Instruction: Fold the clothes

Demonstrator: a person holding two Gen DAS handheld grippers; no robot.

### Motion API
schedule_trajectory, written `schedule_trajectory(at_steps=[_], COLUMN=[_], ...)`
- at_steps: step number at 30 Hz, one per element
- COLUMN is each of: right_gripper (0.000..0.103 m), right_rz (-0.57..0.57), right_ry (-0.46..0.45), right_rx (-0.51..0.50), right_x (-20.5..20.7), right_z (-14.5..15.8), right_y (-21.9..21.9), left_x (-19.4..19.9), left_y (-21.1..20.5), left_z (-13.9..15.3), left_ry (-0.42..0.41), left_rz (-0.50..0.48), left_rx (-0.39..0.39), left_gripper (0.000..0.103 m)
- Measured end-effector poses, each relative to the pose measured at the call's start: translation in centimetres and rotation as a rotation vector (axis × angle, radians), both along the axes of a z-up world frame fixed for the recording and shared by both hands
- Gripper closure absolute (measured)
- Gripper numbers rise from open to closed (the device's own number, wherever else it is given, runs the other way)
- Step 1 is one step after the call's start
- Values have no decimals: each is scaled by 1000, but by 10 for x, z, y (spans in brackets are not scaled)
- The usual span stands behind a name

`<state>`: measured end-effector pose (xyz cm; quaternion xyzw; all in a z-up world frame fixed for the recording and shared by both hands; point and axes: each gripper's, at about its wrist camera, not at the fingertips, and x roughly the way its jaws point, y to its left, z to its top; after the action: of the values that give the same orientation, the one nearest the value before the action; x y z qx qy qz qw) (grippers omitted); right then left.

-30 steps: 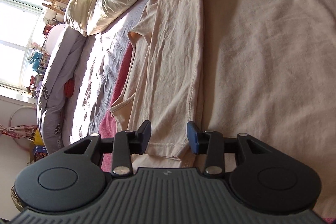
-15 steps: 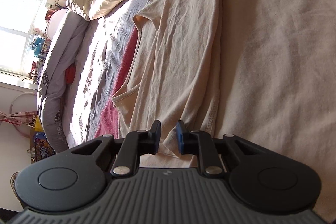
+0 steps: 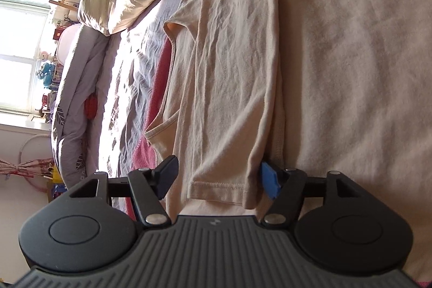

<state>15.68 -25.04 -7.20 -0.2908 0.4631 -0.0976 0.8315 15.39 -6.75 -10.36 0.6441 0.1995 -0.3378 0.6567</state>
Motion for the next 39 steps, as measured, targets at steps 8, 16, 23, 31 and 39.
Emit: schedule_trajectory(at_steps=[8, 16, 23, 31, 39], right_gripper=[48, 97, 97, 43, 40], right_rz=[50, 146, 184, 102, 94], right_ry=[14, 4, 160, 124, 117], right_rx=[-23, -116, -137, -114, -116], right_x=[-4, -22, -42, -58, -45], right_z=[-4, -9, -31, -12, -13], right_y=[2, 16, 13, 16, 28], left_x=[-9, 20, 18, 81, 111], left_y=[5, 18, 37, 55, 38], left_z=[-7, -3, -11, 60, 34], left_ry=[-19, -77, -31, 355, 473], left_rz=[36, 158, 182, 556, 604], left_rx=[-11, 0, 42, -464, -520], left_gripper=[93, 98, 98, 45, 40])
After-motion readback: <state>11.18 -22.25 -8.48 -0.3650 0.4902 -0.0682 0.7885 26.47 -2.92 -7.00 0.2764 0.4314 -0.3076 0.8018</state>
